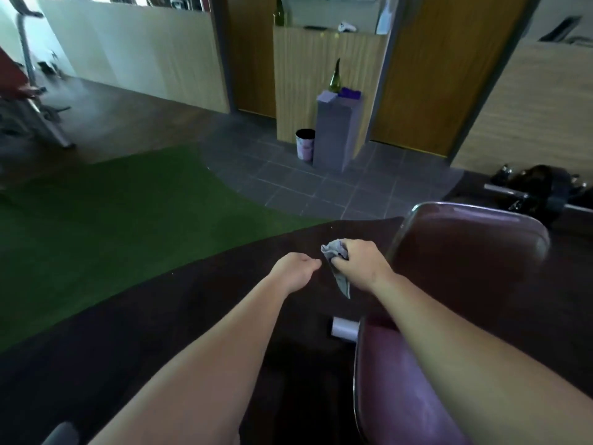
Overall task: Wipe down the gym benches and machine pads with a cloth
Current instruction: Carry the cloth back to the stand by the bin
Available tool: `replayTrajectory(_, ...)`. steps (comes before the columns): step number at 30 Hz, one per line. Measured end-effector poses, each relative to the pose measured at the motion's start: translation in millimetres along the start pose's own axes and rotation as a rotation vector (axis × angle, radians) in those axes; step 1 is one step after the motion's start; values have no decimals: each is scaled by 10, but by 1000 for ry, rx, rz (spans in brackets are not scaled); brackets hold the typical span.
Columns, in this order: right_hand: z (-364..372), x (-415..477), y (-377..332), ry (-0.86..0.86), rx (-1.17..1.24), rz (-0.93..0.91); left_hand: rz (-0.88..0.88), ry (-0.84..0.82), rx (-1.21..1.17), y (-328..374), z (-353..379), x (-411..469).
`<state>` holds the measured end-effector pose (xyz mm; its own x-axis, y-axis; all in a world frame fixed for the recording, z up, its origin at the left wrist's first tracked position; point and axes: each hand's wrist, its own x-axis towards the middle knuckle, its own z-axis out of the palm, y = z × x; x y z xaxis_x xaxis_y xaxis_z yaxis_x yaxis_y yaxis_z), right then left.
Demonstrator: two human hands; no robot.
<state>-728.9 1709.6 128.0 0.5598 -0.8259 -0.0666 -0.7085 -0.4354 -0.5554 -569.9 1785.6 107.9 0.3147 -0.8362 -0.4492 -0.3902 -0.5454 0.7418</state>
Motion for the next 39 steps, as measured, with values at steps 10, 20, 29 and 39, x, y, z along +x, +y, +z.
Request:
replayTrajectory(10,125,2112,-1291,120,140,60,202,78,535,-113,-2147,1492)
replayTrajectory(20,-120,4277,-1553,228,247,134,364,100,795,508,-3493,3420)
replayTrajectory(29,-733,6455,-1325,238,260,184,393,142,801,1438,-4221,5401)
replayTrajectory(39,-1112,8926,-1067,321,275,256,521,115,810,2431,-5083,7878)
